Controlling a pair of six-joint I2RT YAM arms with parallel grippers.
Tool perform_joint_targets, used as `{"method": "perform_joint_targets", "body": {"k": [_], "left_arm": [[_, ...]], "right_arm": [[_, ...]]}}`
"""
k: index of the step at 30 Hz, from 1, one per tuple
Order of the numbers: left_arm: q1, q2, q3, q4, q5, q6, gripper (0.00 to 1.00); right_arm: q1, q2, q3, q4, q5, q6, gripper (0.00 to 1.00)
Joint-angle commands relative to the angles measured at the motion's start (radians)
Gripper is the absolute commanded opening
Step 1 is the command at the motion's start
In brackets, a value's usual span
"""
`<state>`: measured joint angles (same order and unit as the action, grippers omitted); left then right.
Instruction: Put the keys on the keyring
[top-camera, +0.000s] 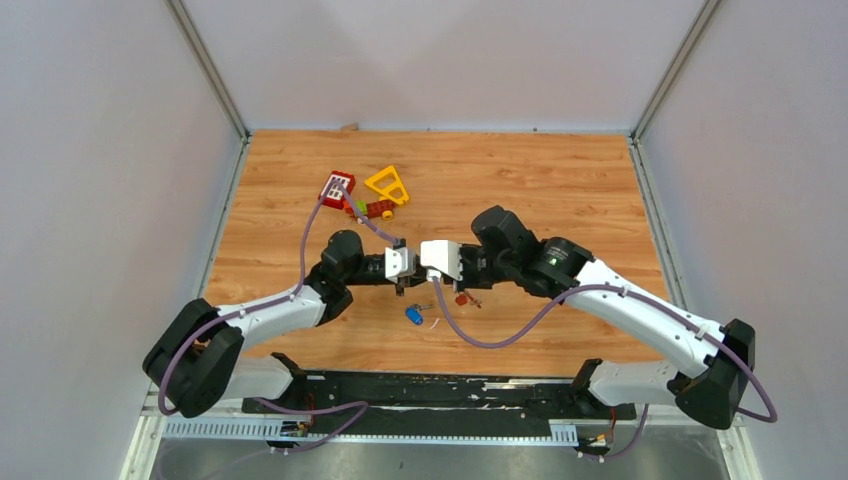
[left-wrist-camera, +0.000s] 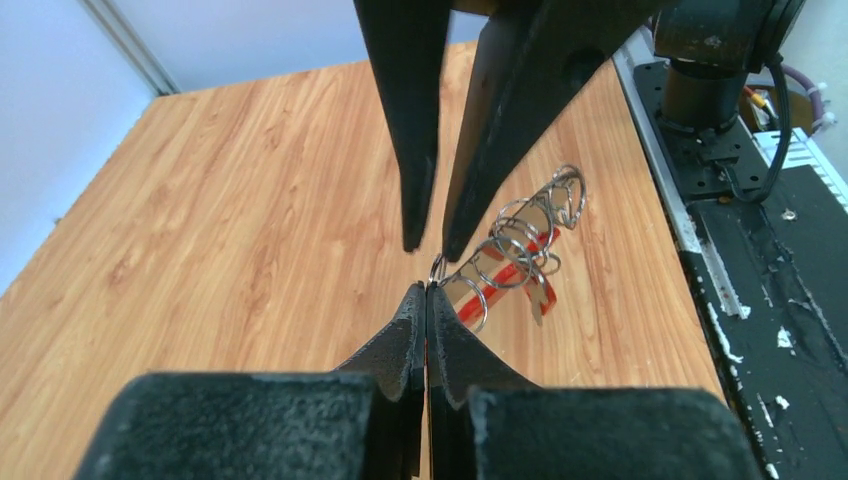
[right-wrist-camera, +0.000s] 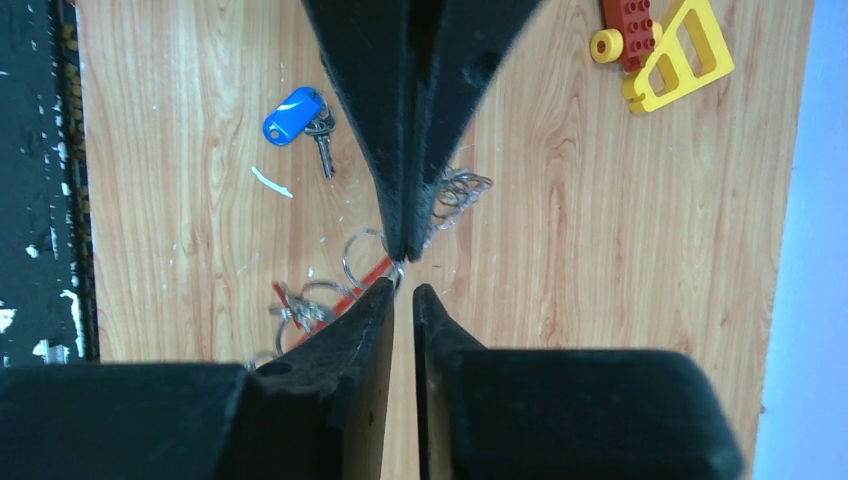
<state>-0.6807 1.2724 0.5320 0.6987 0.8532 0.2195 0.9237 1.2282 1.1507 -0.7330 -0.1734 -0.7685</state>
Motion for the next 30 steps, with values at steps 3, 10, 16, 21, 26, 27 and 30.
{"method": "perform_joint_targets", "body": {"k": [3, 10, 16, 21, 26, 27, 30], "left_arm": [[-0.003, -0.006, -0.078, 0.329, -0.015, -0.161, 0.00], [-0.001, 0.051, -0.161, 0.651, -0.003, -0.300, 0.00], [-0.001, 0.070, -0.167, 0.679, -0.003, -0.325, 0.00], [0.025, -0.027, -0.167, 0.409, -0.041, -0.107, 0.00], [0.106, -0.134, -0.001, -0.235, -0.151, 0.120, 0.04], [0.109, -0.136, 0.061, -0.419, -0.177, 0.203, 0.07], [0.111, -0.133, 0.178, -0.829, -0.256, 0.408, 0.20]], "right_arm": [[-0.100, -0.101, -0.049, 0.117, -0.199, 0.101, 0.26], [-0.211, -0.210, -0.159, 0.204, -0.394, 0.151, 0.35], [-0.215, -0.232, -0.238, 0.279, -0.425, 0.167, 0.34], [-0.218, -0.214, -0.255, 0.280, -0.409, 0.169, 0.38], [-0.217, -0.145, -0.231, 0.252, -0.399, 0.154, 0.54], [-0.217, -0.112, -0.219, 0.238, -0.408, 0.148, 0.55], [-0.211, -0.032, -0.189, 0.221, -0.427, 0.157, 0.60]]}}
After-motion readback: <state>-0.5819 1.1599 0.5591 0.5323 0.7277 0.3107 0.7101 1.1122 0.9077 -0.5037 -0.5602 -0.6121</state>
